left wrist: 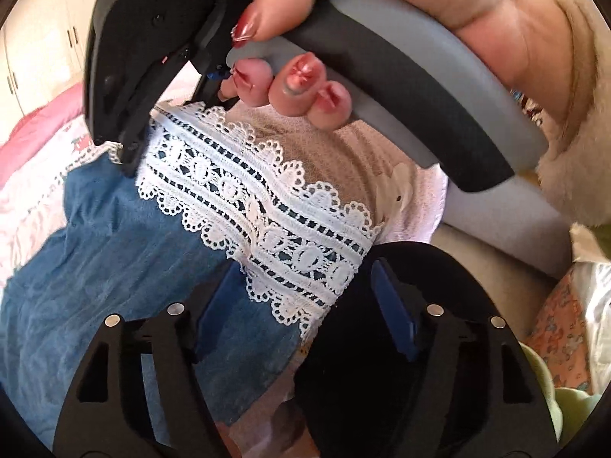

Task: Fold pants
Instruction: 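Carry the lace hem with the right gripper and fold it over the pants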

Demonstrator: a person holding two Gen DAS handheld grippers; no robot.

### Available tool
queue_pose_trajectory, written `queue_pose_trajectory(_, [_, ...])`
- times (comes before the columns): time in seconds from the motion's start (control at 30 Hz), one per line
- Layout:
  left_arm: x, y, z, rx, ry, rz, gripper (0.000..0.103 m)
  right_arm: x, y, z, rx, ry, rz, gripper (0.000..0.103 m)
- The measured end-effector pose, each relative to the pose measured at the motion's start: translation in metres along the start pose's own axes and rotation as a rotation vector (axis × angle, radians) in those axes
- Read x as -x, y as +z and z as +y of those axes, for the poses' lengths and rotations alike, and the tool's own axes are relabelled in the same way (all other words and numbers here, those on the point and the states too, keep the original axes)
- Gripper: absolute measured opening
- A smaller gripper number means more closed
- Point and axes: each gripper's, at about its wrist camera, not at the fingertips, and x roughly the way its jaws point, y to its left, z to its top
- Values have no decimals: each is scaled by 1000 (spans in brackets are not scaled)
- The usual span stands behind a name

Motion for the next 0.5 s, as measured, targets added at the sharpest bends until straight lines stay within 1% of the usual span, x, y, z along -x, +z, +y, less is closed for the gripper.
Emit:
queue_pose_trajectory(0.07, [-4, 1, -8, -24, 43, 3, 64, 2, -1, -5, -17, 13, -7, 28])
queue_pose_trajectory(0.13, [-7, -2, -22, -75, 108, -1, 62, 3, -3, -6, -21, 16, -13, 28])
queue_pose_trajectory(0.17, [-9, -4, -27, -94, 135, -2, 56, 3, -3, -6, -25, 21, -15, 31])
queue_pose_trajectory(0.2, [-11, -7, -33, -132, 186, -5, 51, 3, -3, -7, -27, 20, -15, 34])
queue_pose_trajectory(0.23, [-12, -9, -38, -162, 215, -7, 50, 4, -3, -8, -29, 19, -15, 38])
queue_pose_trajectory(0.27, [-14, -11, -43, -191, 242, -8, 47, 4, -4, -9, -32, 23, -14, 46])
queue_pose_trajectory(0.3, [-15, -13, -50, -234, 278, -9, 45, 5, -6, -11, -41, 35, -15, 51])
queue_pose_trajectory(0.33, [-16, -14, -53, -257, 296, -9, 44, 6, -7, -13, -49, 36, -18, 52])
queue_pose_trajectory(0.37, [-17, -15, -56, -267, 306, -10, 42, 9, -8, -14, -57, 37, -23, 55])
queue_pose_trajectory(0.43, [-17, -14, -52, -256, 293, -15, 36, 17, -11, -16, -61, 48, -42, 61])
queue_pose_trajectory(0.5, [-7, -14, -43, -211, 248, -36, 21, 25, -15, -18, -67, 41, -57, 65])
